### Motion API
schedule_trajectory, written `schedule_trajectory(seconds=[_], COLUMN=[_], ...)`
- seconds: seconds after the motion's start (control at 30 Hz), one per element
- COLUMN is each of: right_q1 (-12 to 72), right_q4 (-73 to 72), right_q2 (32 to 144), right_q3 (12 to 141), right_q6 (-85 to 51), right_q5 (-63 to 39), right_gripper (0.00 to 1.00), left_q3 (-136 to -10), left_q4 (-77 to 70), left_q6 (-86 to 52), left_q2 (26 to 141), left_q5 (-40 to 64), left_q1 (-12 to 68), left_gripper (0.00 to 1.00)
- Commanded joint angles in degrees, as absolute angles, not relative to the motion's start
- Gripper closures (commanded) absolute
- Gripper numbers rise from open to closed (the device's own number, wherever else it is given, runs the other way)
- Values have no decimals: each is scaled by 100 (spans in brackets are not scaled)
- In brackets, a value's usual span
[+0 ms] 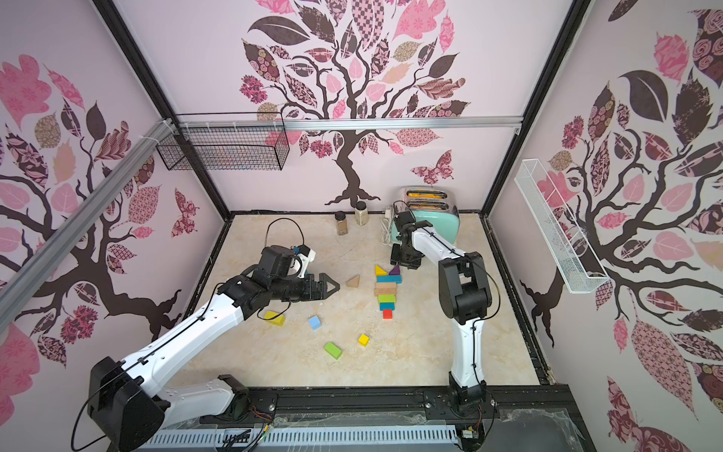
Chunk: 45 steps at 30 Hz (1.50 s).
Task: Assemble a carrot with building blocks
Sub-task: Adjust the building block at the center of the board.
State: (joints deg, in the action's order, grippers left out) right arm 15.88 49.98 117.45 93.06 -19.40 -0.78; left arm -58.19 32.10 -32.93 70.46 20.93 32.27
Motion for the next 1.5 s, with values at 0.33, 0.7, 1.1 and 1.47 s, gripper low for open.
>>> schedule_trajectory(seconds=[0.33, 0.7, 1.1, 1.47], right_q1=[1450, 1424, 1433, 1545], right_q4=[4640, 4412, 4449, 4277], right_q2=[11447, 11822, 11563, 11594], right_q3=[8548, 8568, 8225, 8115], right_q6=[-2040, -2057, -2131, -2196], right_q5=[230, -88, -500, -615], right_gripper=[80, 85, 85, 85], left_q3=[-6012, -5925, -5917, -5915], left_q4=[3199, 3199, 3103, 3059], left_q6=[-3138, -3169, -3182, -3173], left_q2=[7207, 7166, 7249, 7321], left_q5=[2136, 2056, 2073, 2153], left_q1=[3243, 3244, 3243, 3244], left_gripper=[2, 2, 2, 2])
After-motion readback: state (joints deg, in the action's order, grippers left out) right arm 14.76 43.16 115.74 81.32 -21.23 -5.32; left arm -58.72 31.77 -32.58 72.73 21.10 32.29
